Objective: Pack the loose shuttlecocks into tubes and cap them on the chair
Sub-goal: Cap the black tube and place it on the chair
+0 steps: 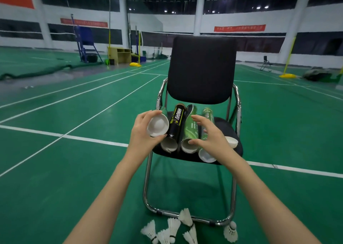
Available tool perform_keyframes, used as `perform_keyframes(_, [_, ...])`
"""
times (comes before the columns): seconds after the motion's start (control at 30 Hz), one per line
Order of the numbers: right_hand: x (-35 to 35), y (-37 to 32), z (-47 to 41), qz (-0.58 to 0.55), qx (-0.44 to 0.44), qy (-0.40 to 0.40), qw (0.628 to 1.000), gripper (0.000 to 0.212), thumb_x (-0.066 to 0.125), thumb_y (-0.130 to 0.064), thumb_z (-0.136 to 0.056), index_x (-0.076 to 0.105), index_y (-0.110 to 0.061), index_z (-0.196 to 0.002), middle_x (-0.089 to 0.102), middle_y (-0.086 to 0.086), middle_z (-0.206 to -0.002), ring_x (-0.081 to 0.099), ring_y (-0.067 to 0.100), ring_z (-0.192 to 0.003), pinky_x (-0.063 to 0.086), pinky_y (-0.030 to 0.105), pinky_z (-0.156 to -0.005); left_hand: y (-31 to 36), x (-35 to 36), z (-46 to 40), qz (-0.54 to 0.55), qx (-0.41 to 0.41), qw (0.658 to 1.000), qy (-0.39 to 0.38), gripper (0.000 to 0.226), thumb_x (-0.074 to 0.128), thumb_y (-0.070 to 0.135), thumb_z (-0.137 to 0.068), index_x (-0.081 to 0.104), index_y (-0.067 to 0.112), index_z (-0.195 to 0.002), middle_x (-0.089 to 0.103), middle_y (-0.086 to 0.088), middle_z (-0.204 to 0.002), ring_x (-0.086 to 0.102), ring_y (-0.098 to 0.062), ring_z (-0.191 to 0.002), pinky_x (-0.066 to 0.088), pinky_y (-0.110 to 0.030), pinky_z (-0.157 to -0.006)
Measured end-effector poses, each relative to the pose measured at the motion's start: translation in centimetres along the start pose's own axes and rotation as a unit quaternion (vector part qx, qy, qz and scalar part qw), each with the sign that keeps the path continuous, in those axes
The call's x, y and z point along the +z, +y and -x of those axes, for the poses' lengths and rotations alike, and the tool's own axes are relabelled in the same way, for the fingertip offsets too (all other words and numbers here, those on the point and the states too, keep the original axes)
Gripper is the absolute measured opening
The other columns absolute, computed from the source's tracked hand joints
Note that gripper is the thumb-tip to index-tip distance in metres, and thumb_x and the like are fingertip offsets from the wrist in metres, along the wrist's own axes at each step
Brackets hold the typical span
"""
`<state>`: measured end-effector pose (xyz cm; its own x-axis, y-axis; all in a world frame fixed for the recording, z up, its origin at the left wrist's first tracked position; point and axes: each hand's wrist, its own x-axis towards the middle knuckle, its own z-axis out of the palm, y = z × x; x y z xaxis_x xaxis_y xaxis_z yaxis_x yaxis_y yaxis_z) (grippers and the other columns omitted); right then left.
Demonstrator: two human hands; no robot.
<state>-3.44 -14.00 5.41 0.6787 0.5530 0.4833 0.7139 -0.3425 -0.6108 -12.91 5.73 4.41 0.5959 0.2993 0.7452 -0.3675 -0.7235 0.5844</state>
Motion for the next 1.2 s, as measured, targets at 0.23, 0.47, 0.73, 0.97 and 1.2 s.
perform_keyframes(0.23, [2.0,5.4,-2.1,0.122,0.064,-0.036,0.990,0.065,0.073,-0.026,-0.077,0.043,-0.024,-0.134,0.048,-0.006,-0.136,0.040,0.014,-0.127,0.039,0.040,-0.101,-4.3,2.5,0.7,0.000,0.000,1.000,-0.017,0.067,0.083,0.005,-0.064,0.050,0.032,-0.115,0.047,-0.005,-0.122,0.042,-0.007,-0.111,0.028,0.000,-0.091])
perform_keyframes(0.47, [2.7,8.9,-4.4,0.167,0.094,-0.064,0.979,0.057,0.069,-0.032,-0.080,0.045,-0.027,-0.131,0.053,-0.008,-0.132,0.051,0.014,-0.117,0.047,0.043,-0.092,-10.0,6.0,2.1,-0.014,-0.041,0.999,0.006,0.070,0.086,0.009,-0.062,0.043,0.034,-0.111,0.045,-0.008,-0.123,0.043,-0.007,-0.109,0.033,-0.006,-0.087])
perform_keyframes(0.73, [3.8,10.4,-4.4,0.171,0.068,-0.011,0.983,0.039,0.067,-0.026,-0.080,0.057,-0.030,-0.117,0.066,-0.011,-0.110,0.062,0.011,-0.096,0.052,0.038,-0.081,-13.3,8.0,2.5,-0.084,-0.088,0.993,-0.007,0.071,0.084,0.019,-0.066,0.036,0.034,-0.116,0.042,0.001,-0.136,0.048,-0.018,-0.112,0.051,-0.044,-0.076])
perform_keyframes(0.97, [4.0,9.3,-4.1,0.194,0.056,0.046,0.978,0.026,0.059,-0.027,-0.084,0.061,-0.036,-0.109,0.066,-0.014,-0.107,0.063,0.013,-0.096,0.051,0.037,-0.077,-13.1,8.3,2.9,-0.146,-0.089,0.985,-0.036,0.083,0.084,0.028,-0.065,0.033,0.034,-0.130,0.030,0.002,-0.148,0.031,-0.031,-0.137,0.045,-0.053,-0.092])
perform_keyframes(1.2, [3.0,7.1,-3.7,0.117,0.038,0.094,0.988,0.024,0.058,-0.020,-0.085,0.065,-0.032,-0.105,0.067,-0.009,-0.101,0.061,0.015,-0.091,0.052,0.042,-0.074,-9.6,9.6,3.2,-0.176,-0.007,0.984,-0.020,0.092,0.085,0.031,-0.061,0.030,0.034,-0.135,0.034,-0.004,-0.147,0.011,-0.025,-0.143,0.003,-0.049,-0.115])
